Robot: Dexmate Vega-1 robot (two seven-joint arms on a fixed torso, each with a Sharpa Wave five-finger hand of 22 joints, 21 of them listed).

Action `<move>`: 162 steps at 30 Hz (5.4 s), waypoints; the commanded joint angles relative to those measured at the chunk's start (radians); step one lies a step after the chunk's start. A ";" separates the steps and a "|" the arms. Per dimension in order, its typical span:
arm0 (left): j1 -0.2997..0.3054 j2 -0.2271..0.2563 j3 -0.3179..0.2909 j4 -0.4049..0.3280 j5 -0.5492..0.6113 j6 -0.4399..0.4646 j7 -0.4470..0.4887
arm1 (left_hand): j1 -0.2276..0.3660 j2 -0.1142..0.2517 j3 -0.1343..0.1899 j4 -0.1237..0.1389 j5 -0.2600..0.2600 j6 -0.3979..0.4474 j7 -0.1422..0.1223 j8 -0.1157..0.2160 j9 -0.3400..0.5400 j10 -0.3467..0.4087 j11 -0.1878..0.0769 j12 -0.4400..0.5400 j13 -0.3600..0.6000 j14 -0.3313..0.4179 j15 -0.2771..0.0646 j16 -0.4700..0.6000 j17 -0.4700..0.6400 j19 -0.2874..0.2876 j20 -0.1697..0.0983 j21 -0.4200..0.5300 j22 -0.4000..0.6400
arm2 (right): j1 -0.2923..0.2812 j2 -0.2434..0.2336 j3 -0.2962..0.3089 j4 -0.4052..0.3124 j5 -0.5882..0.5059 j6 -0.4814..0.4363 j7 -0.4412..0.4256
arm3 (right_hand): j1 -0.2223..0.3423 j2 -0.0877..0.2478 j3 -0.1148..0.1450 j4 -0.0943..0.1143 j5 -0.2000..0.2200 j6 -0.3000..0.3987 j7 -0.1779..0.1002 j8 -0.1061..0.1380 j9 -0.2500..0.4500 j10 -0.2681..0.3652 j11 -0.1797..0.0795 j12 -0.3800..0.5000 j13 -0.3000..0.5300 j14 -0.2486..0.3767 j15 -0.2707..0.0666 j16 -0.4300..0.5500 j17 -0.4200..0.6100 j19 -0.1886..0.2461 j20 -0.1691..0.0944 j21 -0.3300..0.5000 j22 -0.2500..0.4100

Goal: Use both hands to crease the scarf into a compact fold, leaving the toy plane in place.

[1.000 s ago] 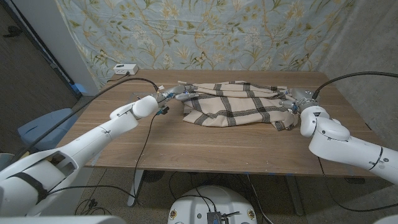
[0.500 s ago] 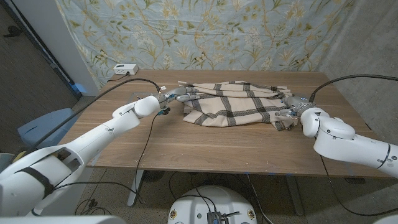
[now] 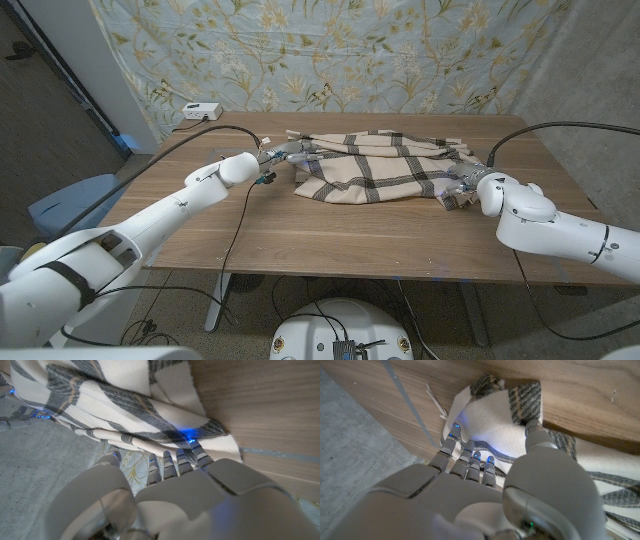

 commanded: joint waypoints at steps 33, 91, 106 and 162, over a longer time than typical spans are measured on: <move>0.014 0.012 0.005 -0.016 -0.030 0.019 -0.031 | -0.043 -0.006 -0.008 0.013 -0.003 0.004 0.014 0.012 -0.004 0.009 -0.005 0.009 0.002 0.004 -0.002 0.007 0.000 0.006 0.009 -0.002 0.003 | -0.030 0.237 -0.086 0.404 -0.665 0.176 -0.574 | 0.461 0.079 0.183 -0.023 -0.030 0.839 -0.094 0.218 0.024 0.747 -0.107 0.261 0.068 0.632 -0.199 0.358 0.165 0.308 -0.212 0.242 0.039; 0.046 0.028 -0.023 0.005 -0.099 0.038 -0.035 | -0.110 0.009 -0.024 0.046 0.005 0.003 0.027 0.012 -0.004 0.007 0.002 0.011 0.002 -0.001 0.004 0.008 0.001 0.003 0.015 -0.008 0.004 | 0.529 0.519 -0.298 0.874 -1.263 0.882 -0.901 | 0.518 0.081 0.048 0.011 -0.006 0.905 -0.141 0.214 0.032 0.788 -0.167 0.238 0.082 0.568 -0.201 0.189 0.016 0.216 -0.279 0.343 0.012; 0.042 0.023 -0.029 0.040 -0.124 0.019 -0.043 | -0.120 0.032 -0.013 0.056 0.009 0.002 0.035 0.012 -0.004 0.005 0.008 0.011 0.002 -0.001 0.011 0.008 0.001 0.001 0.023 -0.009 0.005 | 0.690 0.619 -0.439 0.959 -1.264 0.948 -1.042 | 0.525 0.087 0.026 0.012 -0.002 0.908 -0.143 0.211 0.033 0.789 -0.170 0.232 0.089 0.573 -0.201 0.175 -0.003 0.200 -0.281 0.354 0.010; 0.066 0.064 -0.092 -0.007 -0.176 -0.018 0.010 | -0.130 0.055 0.072 0.077 0.015 0.005 0.046 0.015 -0.003 0.017 0.020 0.017 0.002 0.012 0.020 0.013 0.000 0.002 0.031 -0.009 0.008 | 0.601 0.598 -0.486 0.834 -1.228 0.935 -0.845 | 0.108 0.037 -0.130 0.184 0.073 0.375 -0.175 -0.007 0.009 0.317 -0.132 -0.008 -0.008 0.263 -0.170 0.018 -0.154 0.147 -0.157 0.234 -0.007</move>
